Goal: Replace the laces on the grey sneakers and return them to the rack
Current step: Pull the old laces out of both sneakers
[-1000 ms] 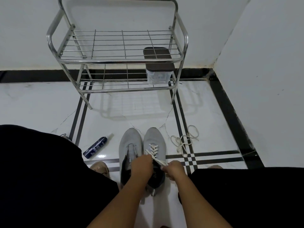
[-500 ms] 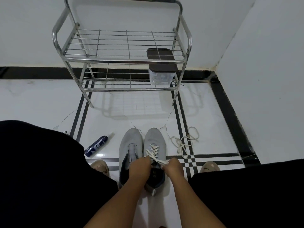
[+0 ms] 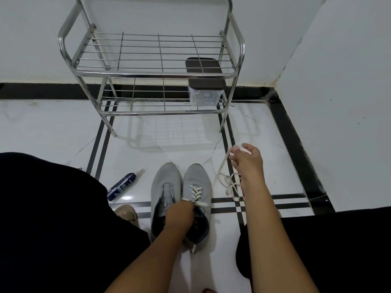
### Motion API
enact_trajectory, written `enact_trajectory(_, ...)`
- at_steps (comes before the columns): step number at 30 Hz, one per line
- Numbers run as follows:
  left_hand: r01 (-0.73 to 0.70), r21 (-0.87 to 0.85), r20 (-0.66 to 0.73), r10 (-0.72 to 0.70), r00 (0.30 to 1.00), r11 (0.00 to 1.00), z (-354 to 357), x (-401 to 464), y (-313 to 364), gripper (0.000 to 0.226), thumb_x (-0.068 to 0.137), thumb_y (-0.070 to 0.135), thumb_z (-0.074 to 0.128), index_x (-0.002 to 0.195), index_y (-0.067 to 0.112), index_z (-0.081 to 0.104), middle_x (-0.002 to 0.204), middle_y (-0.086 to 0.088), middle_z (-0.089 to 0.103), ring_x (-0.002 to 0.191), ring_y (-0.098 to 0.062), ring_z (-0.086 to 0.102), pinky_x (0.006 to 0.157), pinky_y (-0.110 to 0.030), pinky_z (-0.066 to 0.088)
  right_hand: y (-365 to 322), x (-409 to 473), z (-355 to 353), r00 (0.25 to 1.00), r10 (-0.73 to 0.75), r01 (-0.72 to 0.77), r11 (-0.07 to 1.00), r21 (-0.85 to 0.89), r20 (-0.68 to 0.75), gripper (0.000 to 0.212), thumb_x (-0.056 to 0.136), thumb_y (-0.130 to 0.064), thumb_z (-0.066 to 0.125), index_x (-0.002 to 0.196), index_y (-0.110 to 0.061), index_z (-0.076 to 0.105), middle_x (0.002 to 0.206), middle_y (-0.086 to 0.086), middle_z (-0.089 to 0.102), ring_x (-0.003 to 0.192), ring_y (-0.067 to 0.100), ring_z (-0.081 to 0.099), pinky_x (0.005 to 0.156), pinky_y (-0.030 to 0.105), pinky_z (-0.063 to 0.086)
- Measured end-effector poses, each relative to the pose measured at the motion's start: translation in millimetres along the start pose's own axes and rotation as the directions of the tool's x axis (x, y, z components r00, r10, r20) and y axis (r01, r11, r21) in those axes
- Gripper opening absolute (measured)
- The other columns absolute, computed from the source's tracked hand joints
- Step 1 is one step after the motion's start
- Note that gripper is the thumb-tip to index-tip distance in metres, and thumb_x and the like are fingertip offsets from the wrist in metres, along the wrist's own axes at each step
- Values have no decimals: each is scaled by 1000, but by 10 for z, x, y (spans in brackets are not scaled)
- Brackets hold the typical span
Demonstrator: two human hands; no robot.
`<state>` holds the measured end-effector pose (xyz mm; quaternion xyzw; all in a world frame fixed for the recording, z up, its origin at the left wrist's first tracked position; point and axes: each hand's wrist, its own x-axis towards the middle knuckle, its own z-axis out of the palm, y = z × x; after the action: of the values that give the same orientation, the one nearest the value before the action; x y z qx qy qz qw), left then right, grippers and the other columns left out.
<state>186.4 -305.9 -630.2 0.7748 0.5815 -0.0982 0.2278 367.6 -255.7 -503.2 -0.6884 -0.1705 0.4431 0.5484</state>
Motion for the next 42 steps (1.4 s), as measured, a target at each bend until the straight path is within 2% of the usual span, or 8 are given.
enact_trajectory(3,-4,-5,0,4,1000,1000,-8,1,16,22,95,22,45,114,15,54,114,-5,63,102,-24,61,80,-33,46,427,89,-93,988,80,-123,922,-368,-131,27,94,-25,44,118,-16,52,106,1,61,94,22,61,69,37,53)
enact_trajectory(7,70,-143,5,-70,998,987,-15,18,49,28,95,27,47,121,19,50,115,-6,63,104,-27,60,80,-33,46,1202,-112,-135,921,375,-95,474,-875,103,28,92,-8,50,117,-5,62,109,11,65,83,18,60,68,28,48)
enact_trajectory(14,184,-442,93,-159,983,878,-24,175,9,13,94,27,47,96,18,56,93,-4,67,84,-23,64,72,-31,50,1414,-293,82,908,306,53,594,-802,287,13,83,-12,65,93,-19,68,100,4,67,88,16,59,74,23,45)
enact_trajectory(20,304,-951,248,-468,848,47,-148,260,23,9,94,2,41,92,8,47,78,-18,56,48,-20,56,41,-27,49,1533,-251,109,945,252,-5,648,-762,208,28,85,-10,58,63,-28,54,86,1,64,87,21,62,75,27,48)
enact_trajectory(25,329,-481,-10,-380,925,813,-86,157,-64,11,85,17,50,94,14,57,111,-8,59,98,-31,61,79,-33,49,1575,-204,129,925,257,78,592,-802,279,30,85,-6,52,65,-29,50,88,1,63,90,23,62,77,29,49)
enact_trajectory(27,213,-258,18,-216,976,942,-32,108,3,18,90,21,48,97,15,64,106,-5,64,99,-25,62,78,-33,48,1554,-202,140,918,256,113,566,-817,304,29,84,-7,53,66,-30,48,90,0,62,94,22,62,80,30,49)
enact_trajectory(35,10,-33,10,-10,1000,999,68,71,-87,24,97,24,41,109,15,59,110,-5,63,101,-21,60,79,-30,44,1532,-252,128,853,348,165,528,-833,389,23,81,-4,51,87,-25,60,107,3,66,93,17,59,78,22,45)
enact_trajectory(42,108,-145,-2,-109,994,984,114,-30,-116,29,91,36,48,102,10,56,102,-7,65,94,-24,62,72,-30,42,1482,-293,135,818,410,186,476,-860,403,27,85,-10,52,63,-24,43,80,6,57,74,15,52,62,22,41)
